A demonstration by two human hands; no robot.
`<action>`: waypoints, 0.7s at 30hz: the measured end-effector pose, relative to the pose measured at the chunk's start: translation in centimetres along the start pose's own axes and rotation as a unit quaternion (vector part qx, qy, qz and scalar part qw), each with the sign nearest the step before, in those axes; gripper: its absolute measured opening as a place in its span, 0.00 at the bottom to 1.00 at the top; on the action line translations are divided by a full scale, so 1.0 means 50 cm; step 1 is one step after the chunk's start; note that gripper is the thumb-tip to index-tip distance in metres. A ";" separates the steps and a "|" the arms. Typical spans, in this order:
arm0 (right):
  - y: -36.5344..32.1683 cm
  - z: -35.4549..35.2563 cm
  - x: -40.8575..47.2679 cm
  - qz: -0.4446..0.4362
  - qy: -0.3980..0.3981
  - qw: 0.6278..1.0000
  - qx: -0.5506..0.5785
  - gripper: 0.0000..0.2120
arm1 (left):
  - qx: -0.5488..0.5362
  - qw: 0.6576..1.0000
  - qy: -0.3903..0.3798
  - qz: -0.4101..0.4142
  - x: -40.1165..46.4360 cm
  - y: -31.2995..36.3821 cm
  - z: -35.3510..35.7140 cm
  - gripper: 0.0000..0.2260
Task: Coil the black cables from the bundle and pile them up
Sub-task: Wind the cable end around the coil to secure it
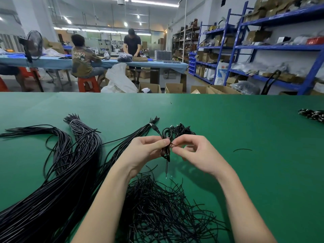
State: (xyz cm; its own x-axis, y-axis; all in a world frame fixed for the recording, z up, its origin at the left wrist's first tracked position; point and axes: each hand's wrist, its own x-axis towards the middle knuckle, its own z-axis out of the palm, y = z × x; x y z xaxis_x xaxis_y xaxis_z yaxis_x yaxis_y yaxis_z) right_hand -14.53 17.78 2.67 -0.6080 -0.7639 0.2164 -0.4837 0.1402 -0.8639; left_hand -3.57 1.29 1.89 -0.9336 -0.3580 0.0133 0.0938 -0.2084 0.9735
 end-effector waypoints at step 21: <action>-0.004 0.052 0.013 0.097 0.204 0.966 0.126 0.04 | 0.134 0.974 0.104 0.150 0.013 -0.010 0.020 0.06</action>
State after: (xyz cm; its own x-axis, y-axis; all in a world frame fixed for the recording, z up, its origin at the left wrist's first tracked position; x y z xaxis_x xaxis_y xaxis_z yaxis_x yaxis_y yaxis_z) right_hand -13.21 15.63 1.79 -0.8944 -0.4192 0.1560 -0.1983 0.0590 -0.9784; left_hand -4.56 2.09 1.66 -0.7850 -0.5486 0.2877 0.2325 0.1694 0.9577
